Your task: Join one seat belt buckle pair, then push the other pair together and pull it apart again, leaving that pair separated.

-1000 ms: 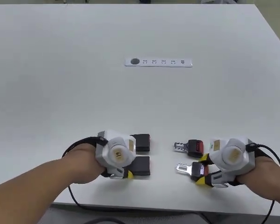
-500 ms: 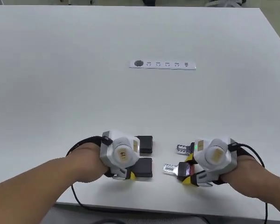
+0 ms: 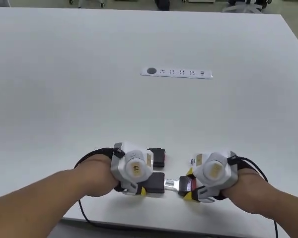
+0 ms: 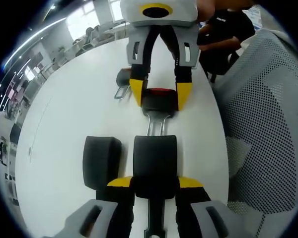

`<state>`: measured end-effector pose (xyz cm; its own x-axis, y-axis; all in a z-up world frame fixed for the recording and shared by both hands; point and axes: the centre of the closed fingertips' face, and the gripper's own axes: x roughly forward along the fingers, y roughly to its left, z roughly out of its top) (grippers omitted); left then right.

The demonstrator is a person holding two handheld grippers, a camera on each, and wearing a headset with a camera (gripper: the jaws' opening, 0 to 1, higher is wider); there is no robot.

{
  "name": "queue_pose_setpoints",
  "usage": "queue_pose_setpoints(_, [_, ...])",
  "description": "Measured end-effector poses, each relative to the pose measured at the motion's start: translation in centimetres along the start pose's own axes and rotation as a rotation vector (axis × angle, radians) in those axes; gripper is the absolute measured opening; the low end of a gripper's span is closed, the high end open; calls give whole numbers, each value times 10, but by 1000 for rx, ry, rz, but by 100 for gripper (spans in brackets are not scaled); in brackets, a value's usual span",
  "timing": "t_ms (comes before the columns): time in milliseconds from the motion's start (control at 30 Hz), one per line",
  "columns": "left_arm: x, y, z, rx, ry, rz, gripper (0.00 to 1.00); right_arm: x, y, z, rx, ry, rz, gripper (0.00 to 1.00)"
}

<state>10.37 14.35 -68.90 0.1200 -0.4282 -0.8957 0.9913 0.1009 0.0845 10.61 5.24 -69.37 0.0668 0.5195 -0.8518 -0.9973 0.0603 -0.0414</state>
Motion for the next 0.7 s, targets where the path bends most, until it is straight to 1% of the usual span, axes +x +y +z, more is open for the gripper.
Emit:
queue_pose_setpoints(133, [1,0,-1,9,4,-6,32,0,2,3,-26,6,4,33])
queue_pose_setpoints(333, [0,1,1,21,9,-8,32,5,2,11,-9,-23,23,33])
queue_pose_setpoints(367, [0,1,1,18,8,-8,32,5,2,10,-7,-13,24,33])
queue_pose_setpoints(467, [-1,1,1,21,4,-8,32,3,2,10,-4,-26,30,33])
queue_pose_setpoints(500, [-1,1,1,22,4,-8,32,4,1,9,-5,-27,30,33])
queue_pose_setpoints(700, [2,1,1,13,0,-17,32,4,1,13,6,-28,30,32])
